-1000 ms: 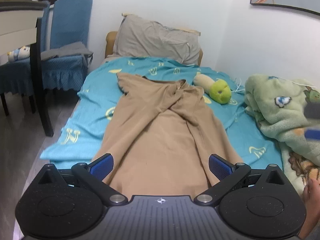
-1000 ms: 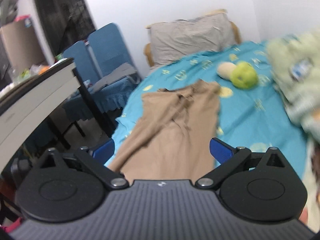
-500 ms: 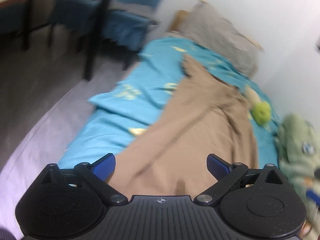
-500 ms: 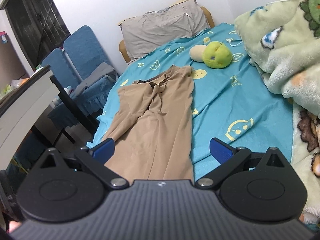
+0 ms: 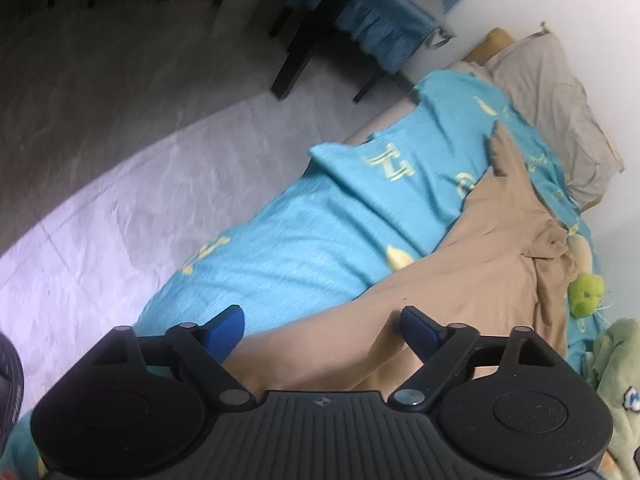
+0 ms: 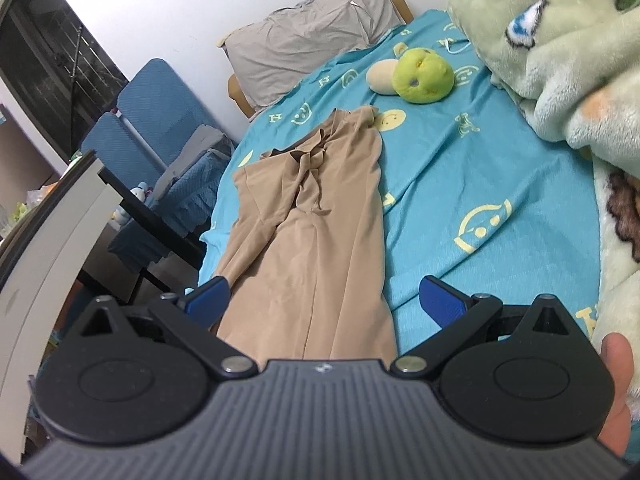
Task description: Fold clothes
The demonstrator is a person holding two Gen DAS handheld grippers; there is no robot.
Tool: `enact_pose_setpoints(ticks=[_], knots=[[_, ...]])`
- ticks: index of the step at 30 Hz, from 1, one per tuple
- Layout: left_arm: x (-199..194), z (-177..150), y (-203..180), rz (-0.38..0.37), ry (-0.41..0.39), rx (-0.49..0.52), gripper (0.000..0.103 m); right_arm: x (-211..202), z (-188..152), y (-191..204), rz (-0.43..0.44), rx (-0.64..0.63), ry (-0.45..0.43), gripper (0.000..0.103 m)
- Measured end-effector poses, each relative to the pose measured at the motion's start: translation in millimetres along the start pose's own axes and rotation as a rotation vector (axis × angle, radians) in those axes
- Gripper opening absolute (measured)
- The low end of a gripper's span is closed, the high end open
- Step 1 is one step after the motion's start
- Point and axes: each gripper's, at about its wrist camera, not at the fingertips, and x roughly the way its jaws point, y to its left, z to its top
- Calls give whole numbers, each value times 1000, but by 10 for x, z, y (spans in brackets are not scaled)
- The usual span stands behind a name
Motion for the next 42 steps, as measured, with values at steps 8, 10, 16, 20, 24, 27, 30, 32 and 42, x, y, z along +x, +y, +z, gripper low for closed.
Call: enact_pose_setpoints(ticks=[8,10,16,20,24,27,30,32,42], knots=[[-14,0,124,-49,56,-99,68,32,-18,-34,-2,10,23,103],[-25,-14,95,-41,53,-90,53,58,-21,-43,-5,11,33,103],[-257,-138,-197,-38,-15,99,3,101,-32,-76,-17,19,55,103],[-583,-349,-512,-61,-92,342,2,119,-33,-106,-10,36,71,103],[-946,-648,-824,-117,-139,579,2,134,-33,-99,-5,34,79,103],[-1166,-948,-1060,-173,-163,765,2,143,-32,-95,-2,34,83,103],[-1188,-1263,-1236,-200,-128,923,2,140,-32,-98,1,38,84,103],[-1056,-1430,-1305,-175,-82,990,2,134,-33,-102,4,42,83,103],[-746,-1664,-1209,-133,26,1090,19,156,-30,-116,10,57,97,103]])
